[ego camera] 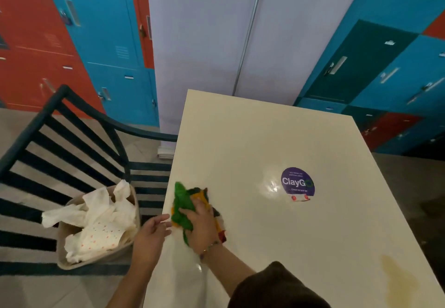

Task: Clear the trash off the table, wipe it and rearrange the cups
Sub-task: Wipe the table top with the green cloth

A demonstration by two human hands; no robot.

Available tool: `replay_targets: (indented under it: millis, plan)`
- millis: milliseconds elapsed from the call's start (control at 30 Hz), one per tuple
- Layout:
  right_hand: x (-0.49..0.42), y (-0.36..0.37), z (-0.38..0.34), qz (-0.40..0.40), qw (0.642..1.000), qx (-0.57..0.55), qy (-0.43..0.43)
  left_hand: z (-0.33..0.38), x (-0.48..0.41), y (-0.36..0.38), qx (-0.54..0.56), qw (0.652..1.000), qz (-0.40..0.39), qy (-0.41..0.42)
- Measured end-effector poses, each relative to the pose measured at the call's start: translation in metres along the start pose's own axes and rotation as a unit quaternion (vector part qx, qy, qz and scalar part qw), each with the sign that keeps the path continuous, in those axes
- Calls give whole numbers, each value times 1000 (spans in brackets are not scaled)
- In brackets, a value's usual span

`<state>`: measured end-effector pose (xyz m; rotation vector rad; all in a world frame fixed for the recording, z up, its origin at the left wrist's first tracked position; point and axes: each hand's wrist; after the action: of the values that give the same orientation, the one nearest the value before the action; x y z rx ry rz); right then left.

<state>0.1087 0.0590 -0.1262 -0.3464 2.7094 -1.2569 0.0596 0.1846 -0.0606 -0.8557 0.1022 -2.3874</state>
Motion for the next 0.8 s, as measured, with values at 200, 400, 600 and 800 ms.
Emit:
replay_targets:
  millis: [200,400,600,800]
  plan:
    - [-20,-31,39,-150,977,0,-150,26,-11,20,-1,999,-9,41]
    - [33,-131,130,-84,996,25,-3,36,22,78,-24,994,-72,74]
    - [81,-226,222,-40,986,73,142,31,88,150,-37,983,-152,98]
    - [102,-303,293,-34,975,105,193,16,163,223,-76,976,-165,123]
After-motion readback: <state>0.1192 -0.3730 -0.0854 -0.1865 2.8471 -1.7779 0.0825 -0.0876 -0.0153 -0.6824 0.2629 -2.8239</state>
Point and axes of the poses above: each hand's wrist, its own x-axis away from the middle knuckle, its own y-axis out of the palm, z = x × y, and after that the axes turned 11 degrees about z, right-handed
